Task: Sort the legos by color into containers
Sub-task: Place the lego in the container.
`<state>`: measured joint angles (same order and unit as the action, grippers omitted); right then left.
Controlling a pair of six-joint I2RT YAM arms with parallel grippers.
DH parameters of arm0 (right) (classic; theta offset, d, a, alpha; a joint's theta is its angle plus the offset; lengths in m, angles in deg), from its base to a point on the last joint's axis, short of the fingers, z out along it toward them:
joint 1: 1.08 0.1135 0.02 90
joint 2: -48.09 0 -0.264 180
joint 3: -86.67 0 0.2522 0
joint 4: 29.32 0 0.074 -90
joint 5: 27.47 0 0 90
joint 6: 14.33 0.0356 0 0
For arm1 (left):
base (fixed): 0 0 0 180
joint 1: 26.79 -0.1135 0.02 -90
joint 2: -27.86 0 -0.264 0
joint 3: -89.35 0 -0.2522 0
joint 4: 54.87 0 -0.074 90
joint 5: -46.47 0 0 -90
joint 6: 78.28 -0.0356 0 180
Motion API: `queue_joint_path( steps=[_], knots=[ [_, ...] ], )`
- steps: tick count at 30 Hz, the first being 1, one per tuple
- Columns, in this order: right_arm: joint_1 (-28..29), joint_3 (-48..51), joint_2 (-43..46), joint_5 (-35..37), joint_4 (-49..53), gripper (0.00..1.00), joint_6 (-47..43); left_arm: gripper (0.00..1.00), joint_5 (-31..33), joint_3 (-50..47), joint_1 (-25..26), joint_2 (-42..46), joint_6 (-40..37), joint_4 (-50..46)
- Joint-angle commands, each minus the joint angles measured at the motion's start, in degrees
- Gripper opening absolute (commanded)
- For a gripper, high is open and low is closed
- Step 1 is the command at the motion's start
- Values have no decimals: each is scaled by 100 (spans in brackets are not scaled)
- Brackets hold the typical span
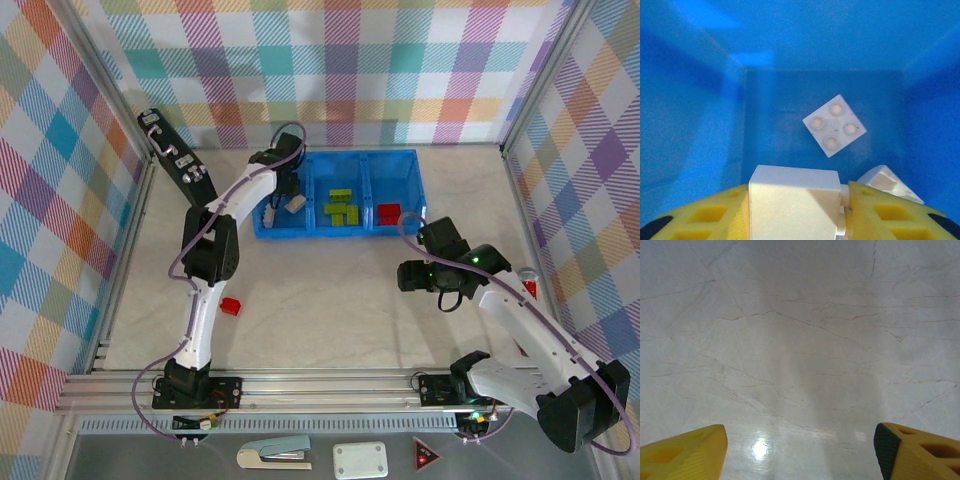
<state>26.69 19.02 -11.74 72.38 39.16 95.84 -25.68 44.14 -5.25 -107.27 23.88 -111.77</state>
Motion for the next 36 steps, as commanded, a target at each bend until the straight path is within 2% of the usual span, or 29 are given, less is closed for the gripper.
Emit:
queue_joint_path(
  steps=[1,6,16,20,36],
  knots=[
    [27,49,-29,-53,30,78,20,46,254,152,-75,-157,-146,37],
    [27,53,-81,-69,8,78,17,47,114,104,-79,-214,-135,67],
    [27,41,-145,-55,-14,78,-12,55,-205,-264,-72,120,-99,165],
    [27,19,-194,-44,-3,78,-21,57,-312,-544,-71,387,-74,183],
    [27,-78,-270,-318,-128,77,-159,55,-873,-1740,-71,1870,129,-11]
  ],
)
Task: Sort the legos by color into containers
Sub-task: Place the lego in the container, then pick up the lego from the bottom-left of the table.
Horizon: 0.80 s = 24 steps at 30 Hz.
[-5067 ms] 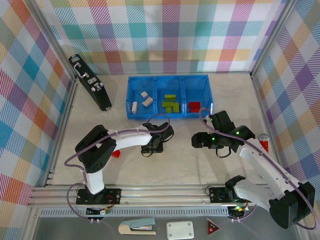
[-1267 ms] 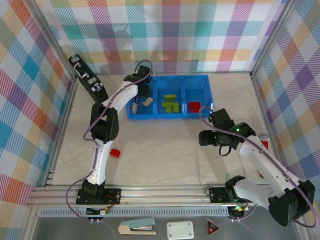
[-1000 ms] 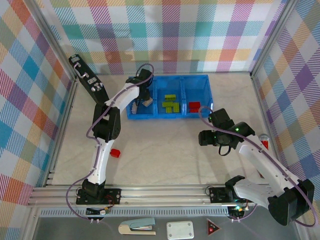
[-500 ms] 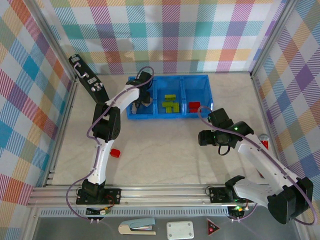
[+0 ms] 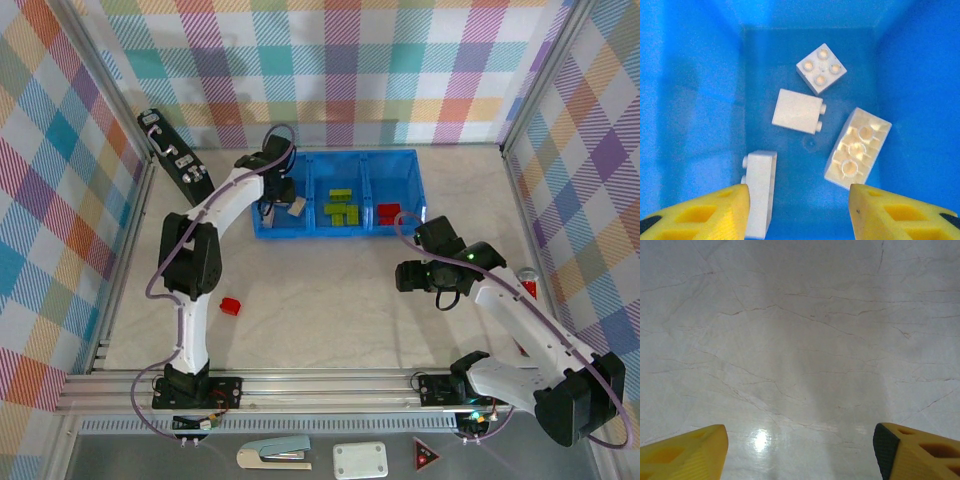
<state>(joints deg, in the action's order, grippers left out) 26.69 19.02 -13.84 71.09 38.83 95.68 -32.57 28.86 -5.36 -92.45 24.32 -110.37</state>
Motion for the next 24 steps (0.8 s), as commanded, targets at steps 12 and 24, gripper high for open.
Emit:
queue_joint_path(
  steps=[12,24],
  knots=[
    [155,664,-181,-1459,-1932,72,-551,56,-825,-1422,-331,1727,60,-552],
    [1298,1661,-1026,-1851,-4958,74,-1931,57,-1433,-2361,-1025,2934,-150,-892]
  ],
)
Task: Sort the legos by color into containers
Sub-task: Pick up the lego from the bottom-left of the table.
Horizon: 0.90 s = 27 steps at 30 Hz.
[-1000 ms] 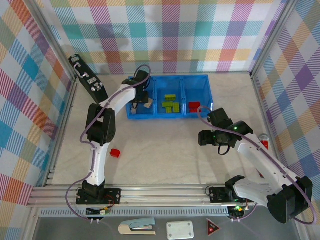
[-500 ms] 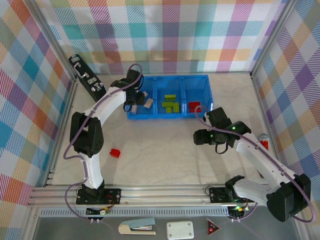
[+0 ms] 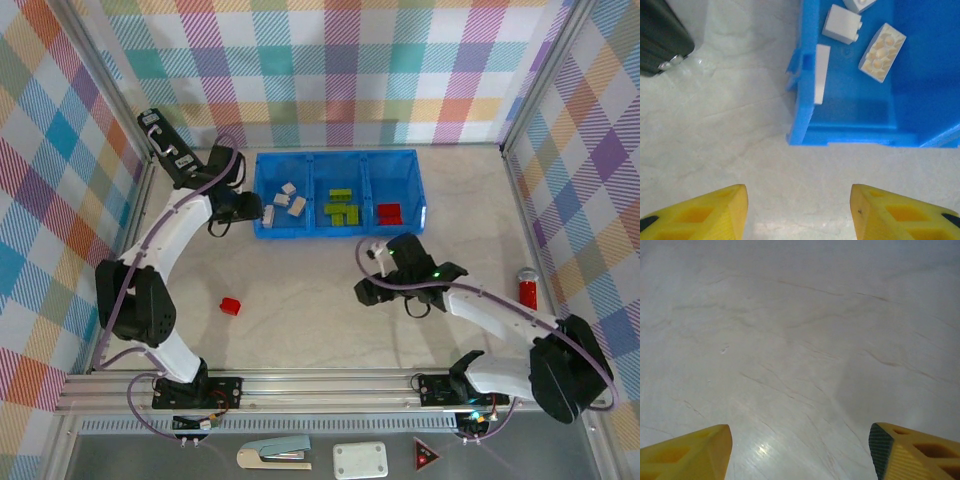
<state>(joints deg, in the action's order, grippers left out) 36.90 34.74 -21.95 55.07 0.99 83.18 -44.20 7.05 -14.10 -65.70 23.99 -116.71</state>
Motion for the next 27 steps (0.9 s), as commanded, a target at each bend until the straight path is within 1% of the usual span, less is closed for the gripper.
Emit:
queue_joint_path(
  steps=[1,5,6,8,11,14,18,22,27],
  knots=[
    [386,83,-351,-251,-1351,75,-784,57,-279,-236,-192,318,-143,-255],
    [911,32,-1021,-86,-2208,75,-1262,57,-258,-495,-385,508,-313,-231],
    [1066,14,-1201,-88,-2454,75,-1584,57,-288,-579,-422,561,-370,-204],
    [1343,-63,-1551,-42,-2838,76,-1884,57,-390,-721,-455,656,-493,-109],
    [1679,-336,-2109,30,-3199,76,-2170,57,-399,-965,-467,821,-576,119],
    [1862,-615,-2633,-67,-3619,76,-2214,57,-333,-1180,-478,910,-640,312],
    [2051,-1034,-3225,-282,-4035,76,-2161,57,-62,-1316,-502,1009,-684,422],
    [2192,-1408,-3681,-432,-4327,76,-2096,57,-261,-1484,-543,1100,-621,665],
    [2345,-2029,-4243,-549,-4337,76,-2066,56,-245,-1468,-624,1065,-574,709]
  ],
)
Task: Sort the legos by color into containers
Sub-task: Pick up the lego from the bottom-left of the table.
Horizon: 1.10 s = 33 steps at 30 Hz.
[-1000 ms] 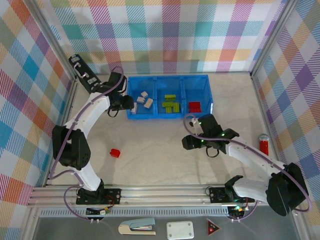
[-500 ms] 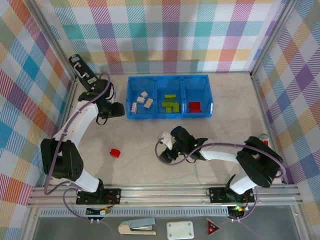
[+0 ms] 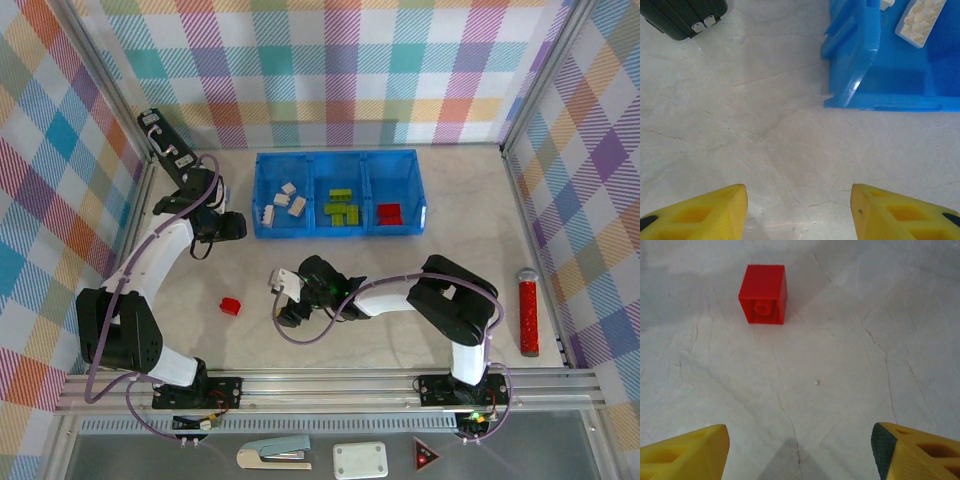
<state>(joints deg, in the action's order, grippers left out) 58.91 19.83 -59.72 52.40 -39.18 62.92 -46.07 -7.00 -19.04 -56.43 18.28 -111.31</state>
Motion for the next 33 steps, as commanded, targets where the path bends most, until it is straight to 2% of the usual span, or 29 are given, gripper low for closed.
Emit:
queue_joint_path(
  steps=[1,15,23,26,33],
  knots=[
    [162,-651,-551,-286,-301,76,-19,56,-69,-78,-138,137,31,200],
    [400,-2006,-1714,-350,-328,76,109,56,-189,-98,-221,123,81,277],
    [482,-2463,-2166,-419,-276,73,159,56,-251,-89,-272,79,90,294],
    [507,-2538,-2252,-445,-279,69,198,56,-284,-85,-305,60,106,295],
    [505,-2475,-2289,-456,-362,52,278,56,-333,-86,-326,44,112,298]
  ],
)
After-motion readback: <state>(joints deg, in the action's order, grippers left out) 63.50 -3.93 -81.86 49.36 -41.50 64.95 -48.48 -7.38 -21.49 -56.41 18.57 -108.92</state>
